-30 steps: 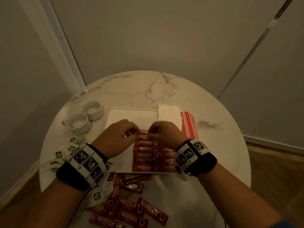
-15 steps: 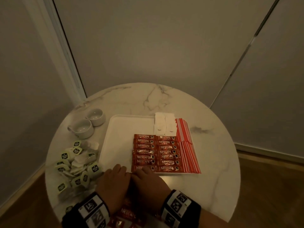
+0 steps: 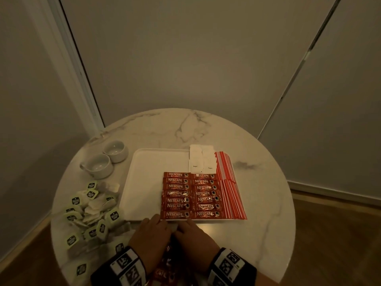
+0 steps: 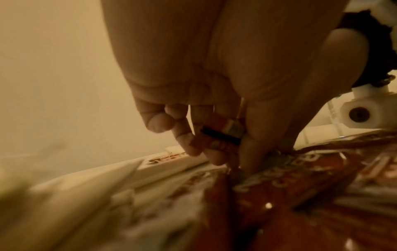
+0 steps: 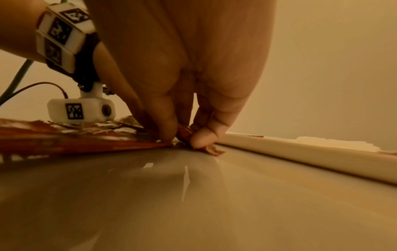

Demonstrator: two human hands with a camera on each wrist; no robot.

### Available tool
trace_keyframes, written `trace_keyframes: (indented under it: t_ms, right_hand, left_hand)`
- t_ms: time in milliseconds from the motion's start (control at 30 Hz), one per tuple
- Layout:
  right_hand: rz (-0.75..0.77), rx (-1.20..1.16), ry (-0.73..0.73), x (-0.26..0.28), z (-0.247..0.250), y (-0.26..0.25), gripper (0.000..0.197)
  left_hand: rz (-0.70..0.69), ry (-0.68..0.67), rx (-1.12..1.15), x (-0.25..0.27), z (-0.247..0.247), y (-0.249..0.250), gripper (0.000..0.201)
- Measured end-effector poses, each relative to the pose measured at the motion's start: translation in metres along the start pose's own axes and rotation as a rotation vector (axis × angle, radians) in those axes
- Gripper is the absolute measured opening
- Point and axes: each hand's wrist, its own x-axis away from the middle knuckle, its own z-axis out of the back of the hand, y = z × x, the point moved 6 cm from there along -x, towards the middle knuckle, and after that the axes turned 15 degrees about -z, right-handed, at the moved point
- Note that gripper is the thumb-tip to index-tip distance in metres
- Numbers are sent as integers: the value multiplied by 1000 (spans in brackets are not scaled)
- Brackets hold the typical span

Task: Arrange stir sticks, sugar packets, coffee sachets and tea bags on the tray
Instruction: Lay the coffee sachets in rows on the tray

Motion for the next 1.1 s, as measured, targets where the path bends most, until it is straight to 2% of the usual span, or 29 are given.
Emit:
trace_keyframes:
  t_ms: [167, 300, 367, 467, 533, 600, 633, 700, 800, 867, 967, 1033, 1100]
  right_hand:
    - [-32, 14, 10, 2, 9, 10, 33]
    - [-73, -21, 113, 9, 33, 19, 35]
    - [-111, -109, 97, 12, 52, 22, 38]
    - [-186, -371, 47, 11, 88, 30, 39]
    - [-279, -683, 2, 8, 109, 41, 37]
    - [-335, -996, -60, 3, 125, 47, 26]
    - [-319, -1113, -88, -1, 132, 47, 20]
    - [-235, -1254, -132, -8, 145, 43, 15]
    - [-185, -1307, -147, -22, 157, 36, 17]
    - [-185, -1365, -156, -30, 164, 37, 18]
    - [-167, -1426, -172, -44, 171, 44, 24]
    - [-183, -1445, -132, -55, 175, 55, 22]
    - [-213, -1384, -39, -67, 180, 68, 20]
  left_hand:
    - [4, 12, 20, -5, 2, 6, 32]
    - [40, 179, 122, -4, 15, 5, 31]
    - [92, 243, 217, -3, 23, -3, 29]
    - [176, 370, 500, 0, 41, -20, 19]
    - [197, 542, 691, 4, 62, -32, 8]
    - [211, 750, 886, 7, 83, -43, 20]
    - [210, 825, 1016, 5, 92, -46, 21]
    - [162, 870, 1237, -6, 110, -49, 18]
    - [113, 943, 1329, -21, 131, -57, 14]
    - [153, 1032, 1334, -26, 138, -70, 19]
    - [158, 1084, 1506, -36, 138, -85, 24]
    - [173, 1095, 1575, -42, 136, -94, 25]
    - [195, 1088, 1545, -48, 136, -105, 24]
